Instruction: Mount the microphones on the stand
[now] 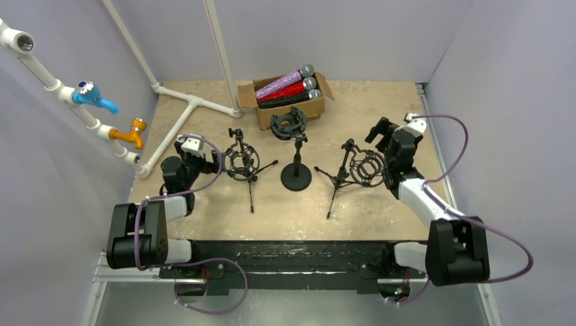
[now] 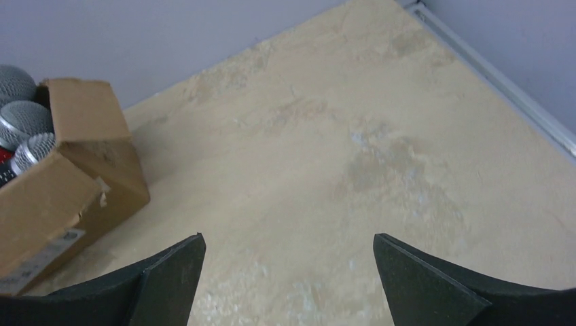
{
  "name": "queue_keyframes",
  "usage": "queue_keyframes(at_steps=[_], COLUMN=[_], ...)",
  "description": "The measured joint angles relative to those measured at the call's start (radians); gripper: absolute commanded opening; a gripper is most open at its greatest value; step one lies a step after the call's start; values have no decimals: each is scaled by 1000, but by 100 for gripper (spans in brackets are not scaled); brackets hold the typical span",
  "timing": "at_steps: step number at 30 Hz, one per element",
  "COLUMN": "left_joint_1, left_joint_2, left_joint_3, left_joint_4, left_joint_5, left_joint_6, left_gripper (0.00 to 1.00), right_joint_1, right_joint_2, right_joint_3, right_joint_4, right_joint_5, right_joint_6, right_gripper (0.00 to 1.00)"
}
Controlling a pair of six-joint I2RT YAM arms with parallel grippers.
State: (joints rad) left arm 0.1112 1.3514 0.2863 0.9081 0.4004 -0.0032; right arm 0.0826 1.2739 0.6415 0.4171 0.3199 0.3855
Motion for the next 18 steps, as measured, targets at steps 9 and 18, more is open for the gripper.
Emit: queue_keyframes(at_steps=[9, 18], left_joint_1=[1, 12], left_joint_2=[-27, -223], left_joint_3=[23, 238], left_joint_4=[-93, -436], left_joint_5=[14, 69], left_joint_6=[1, 47], left_gripper=[100, 100], right_joint_1=[-6, -55], right_joint_2=[-118, -277], right_joint_3=[-61, 86], right_joint_4=[-256, -458], right_joint_5=[13, 97], right_joint_6=[129, 129], right_gripper=[99, 99])
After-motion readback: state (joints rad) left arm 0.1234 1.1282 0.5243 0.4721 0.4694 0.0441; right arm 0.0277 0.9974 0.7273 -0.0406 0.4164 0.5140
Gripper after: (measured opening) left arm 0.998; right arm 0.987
